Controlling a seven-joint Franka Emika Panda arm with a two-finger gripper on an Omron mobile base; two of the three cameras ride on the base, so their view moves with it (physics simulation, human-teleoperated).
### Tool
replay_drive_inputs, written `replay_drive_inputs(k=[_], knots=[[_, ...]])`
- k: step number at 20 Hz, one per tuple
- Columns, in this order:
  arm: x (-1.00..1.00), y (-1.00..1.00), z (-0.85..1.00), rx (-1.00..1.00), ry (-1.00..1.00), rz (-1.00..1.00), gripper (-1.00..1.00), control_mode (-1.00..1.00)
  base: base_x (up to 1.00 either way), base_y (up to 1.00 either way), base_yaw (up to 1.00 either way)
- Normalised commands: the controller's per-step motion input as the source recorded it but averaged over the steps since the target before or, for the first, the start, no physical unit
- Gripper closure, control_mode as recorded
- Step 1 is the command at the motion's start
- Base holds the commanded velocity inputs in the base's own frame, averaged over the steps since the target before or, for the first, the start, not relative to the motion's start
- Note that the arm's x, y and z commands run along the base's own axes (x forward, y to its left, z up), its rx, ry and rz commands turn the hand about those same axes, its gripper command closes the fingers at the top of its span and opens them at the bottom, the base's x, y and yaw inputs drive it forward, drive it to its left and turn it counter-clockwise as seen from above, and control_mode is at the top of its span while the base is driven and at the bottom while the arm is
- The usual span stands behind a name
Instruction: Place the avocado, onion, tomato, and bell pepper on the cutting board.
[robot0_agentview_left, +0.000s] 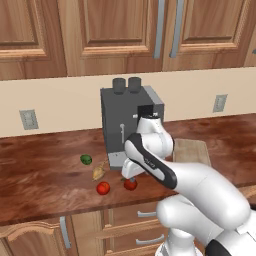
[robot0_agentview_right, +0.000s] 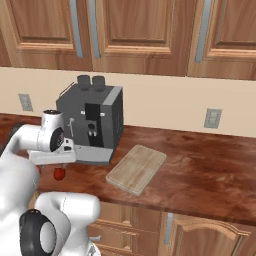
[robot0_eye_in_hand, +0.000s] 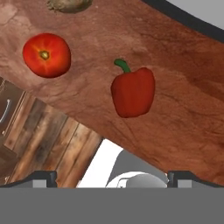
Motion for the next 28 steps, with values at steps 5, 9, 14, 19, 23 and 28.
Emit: replay_drive_inputs(k=[5,9,14,19,23,28], knots=[[0.15,0.00,-0.12,0.00,0.00,0.00,-1.00,-1.00,0.00,0.00,0.00],[0.13,0.00,-0.19,0.00,0.00,0.00,-1.00,-1.00,0.00,0.00,0.00],[0.12,0.00,-0.17,0.00,0.00,0.00,-1.00,-1.00,0.00,0.00,0.00],[0.12,0.05,-0.22,-0.01,0.00,0.00,-1.00,-1.00,0.00,0.00,0.00],[0.06,0.10,-0.23,-0.02,0.00,0.00,-1.00,-1.00,0.00,0.00,0.00],[0.02,0.08,-0.18,-0.02,0.00,0.00,-1.00,-1.00,0.00,0.00,0.00]])
